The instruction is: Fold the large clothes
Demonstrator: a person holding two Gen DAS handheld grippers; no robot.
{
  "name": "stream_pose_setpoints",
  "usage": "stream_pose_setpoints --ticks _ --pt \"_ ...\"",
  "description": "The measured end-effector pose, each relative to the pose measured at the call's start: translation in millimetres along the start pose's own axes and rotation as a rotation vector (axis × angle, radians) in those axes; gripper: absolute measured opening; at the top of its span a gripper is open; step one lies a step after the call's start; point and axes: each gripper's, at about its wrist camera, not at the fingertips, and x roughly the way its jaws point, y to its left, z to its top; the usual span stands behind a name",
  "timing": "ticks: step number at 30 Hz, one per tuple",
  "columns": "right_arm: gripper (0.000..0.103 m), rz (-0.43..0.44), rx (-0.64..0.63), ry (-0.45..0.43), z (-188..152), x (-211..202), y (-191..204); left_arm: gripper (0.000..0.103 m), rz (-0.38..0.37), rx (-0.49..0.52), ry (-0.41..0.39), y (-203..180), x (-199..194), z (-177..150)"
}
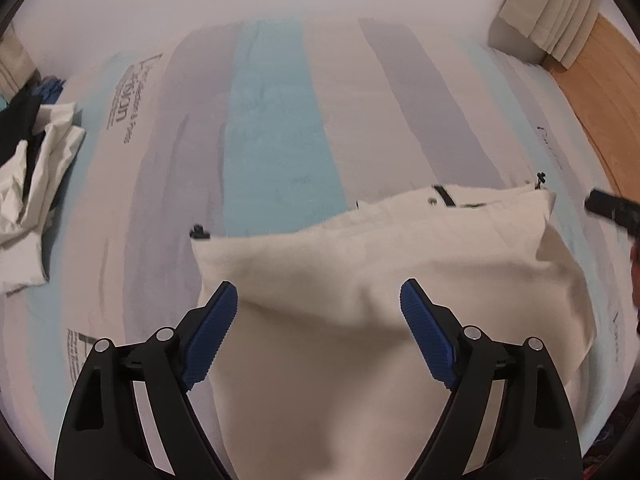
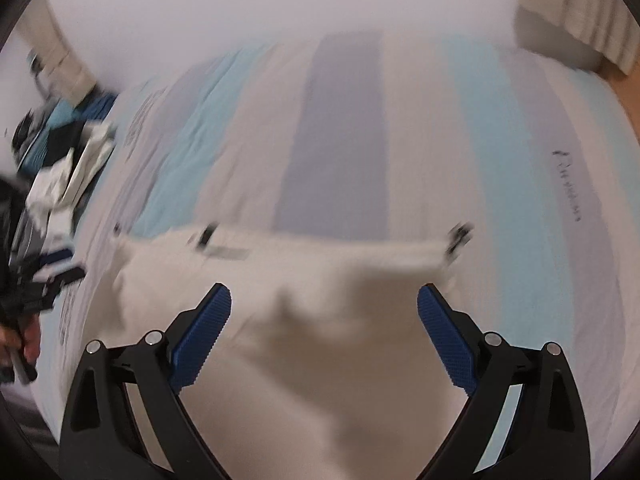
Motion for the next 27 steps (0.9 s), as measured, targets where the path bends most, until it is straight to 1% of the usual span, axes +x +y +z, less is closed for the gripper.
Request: stream_pose_setpoints --ticks 3,5,8,10,12,14,16,19,23,27 --pt "0.09 0.028 -0.043 0.021 -17.5 3.4 36.1 0.083 -0.001 -0.012 0.029 9.3 5.9 -13.0" --pt "0.09 0.056 -0.069 0.016 -31.2 6.4 63.2 0.083 0.001 -0.035 0.054 22.3 10.2 -26.4" --pt "0.09 0.095 -0.114 0.034 -52.4 15.7 100.2 0.084 -0.013 -0.067 0.087 42.7 15.6 -47.5" --pt "0.09 0.1 -0.132 0.046 -63.8 23.3 113.8 0.086 -0.009 -0.091 0.106 58.2 17.8 -65.3" --pt "0.09 0.065 -0.135 0.046 -76.8 31.1 125.1 0.087 -0.017 -0.122 0.121 72.4 19.1 -82.4" --pt "0.09 0.041 -0.098 0.056 -85.9 40.0 126.8 0.087 -0.025 -0.136 0.136 81.1 21.5 -94.7" --pt "0.09 0.005 -0.069 0.069 -91.0 49.3 122.8 0.087 -0.056 -0.149 0.16 88.0 25.7 -107.6" --pt "0.09 -0.011 -0.002 0.087 -97.1 61.9 116.9 0.089 -0.086 -0.157 0.167 92.6 29.0 -118.3" --pt "0.091 -0.062 0.029 0.096 -103.5 78.3 121.0 0.089 -0.162 -0.188 0.18 96.2 34.2 -123.4" --pt "0.093 -0.075 0.065 0.081 -112.8 92.8 121.0 0.091 -0.177 -0.168 0.199 90.5 42.4 -125.2"
